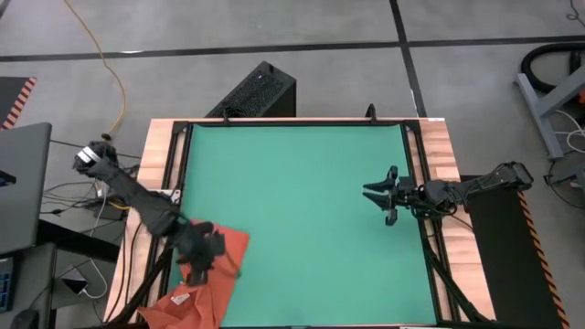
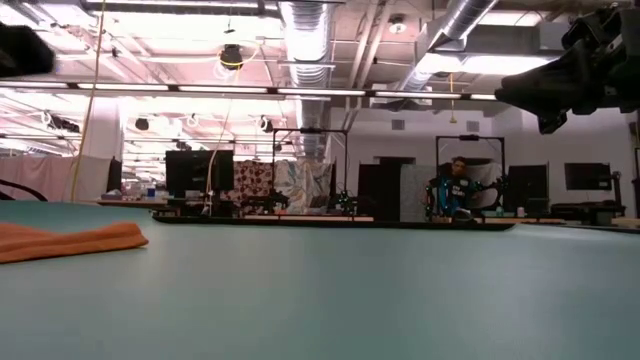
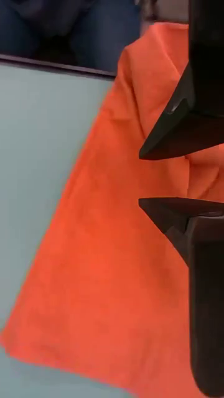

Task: Roll towel
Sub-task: Fold the orange towel

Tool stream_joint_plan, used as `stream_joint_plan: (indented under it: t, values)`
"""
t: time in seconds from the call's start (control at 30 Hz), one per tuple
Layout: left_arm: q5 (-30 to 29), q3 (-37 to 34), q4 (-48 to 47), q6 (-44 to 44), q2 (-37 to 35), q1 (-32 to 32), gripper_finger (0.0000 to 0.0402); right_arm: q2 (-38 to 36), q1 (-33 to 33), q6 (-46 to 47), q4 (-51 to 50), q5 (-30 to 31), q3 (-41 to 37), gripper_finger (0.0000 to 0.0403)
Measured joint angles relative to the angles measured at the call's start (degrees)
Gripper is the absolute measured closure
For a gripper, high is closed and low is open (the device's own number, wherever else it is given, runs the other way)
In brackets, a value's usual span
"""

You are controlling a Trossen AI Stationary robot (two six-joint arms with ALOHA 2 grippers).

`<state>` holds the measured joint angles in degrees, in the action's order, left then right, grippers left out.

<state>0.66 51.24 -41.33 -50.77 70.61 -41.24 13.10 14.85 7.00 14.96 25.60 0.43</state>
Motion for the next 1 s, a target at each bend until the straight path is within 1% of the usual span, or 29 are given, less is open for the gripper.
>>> stream_joint_plan:
  t: [0.13,0.17,0.23,0.3,0.37,0.43,0.5,0.63,0.8,0.9,1.0]
  values:
    - [-12.3,5.5,-4.0,-11.2,1.7,-8.7,0.0303,0.0,0.0,-0.2,-0.3,0.0,0.0,0.0233]
    - [-14.1,7.0,-5.7,-13.7,2.5,-10.7,0.0303,0.0,0.0,-0.1,-0.5,0.0,0.0,0.0229]
    - [-15.2,9.7,-10.8,-18.9,4.6,-14.0,0.0303,0.0,0.0,-0.1,-1.2,0.0,0.0,0.0222]
    - [-14.1,12.0,-15.3,-23.2,7.6,-16.4,0.0303,0.0,0.0,0.0,-1.8,0.0,0.0,0.0217]
    - [-10.9,14.1,-18.9,-26.0,10.9,-18.0,0.0303,0.0,0.0,0.1,-1.8,0.0,0.0,0.0214]
    - [-7.6,15.8,-20.2,-27.8,14.1,-19.0,0.0303,0.0,0.0,0.4,-1.9,0.0,0.0,0.0212]
    - [-5.8,17.8,-20.0,-29.0,17.3,-20.1,0.0303,0.0,0.0,0.5,-1.9,0.0,0.0,0.0211]
    - [-5.8,23.2,-20.1,-29.3,23.7,-21.6,0.0303,0.0,0.0,0.5,-1.9,0.0,0.0,0.0211]
    - [-8.7,29.8,-24.9,-29.5,30.9,-22.5,0.0303,0.0,0.0,0.7,-1.9,0.0,0.0,0.0211]
    - [-7.4,31.6,-27.7,-29.5,34.6,-22.8,0.0303,0.0,0.0,0.7,-2.1,0.0,0.0,0.0211]
    - [-5.1,31.9,-28.6,-29.4,37.5,-23.2,0.0303,0.0,0.0,0.7,-2.2,0.0,0.0,0.0211]
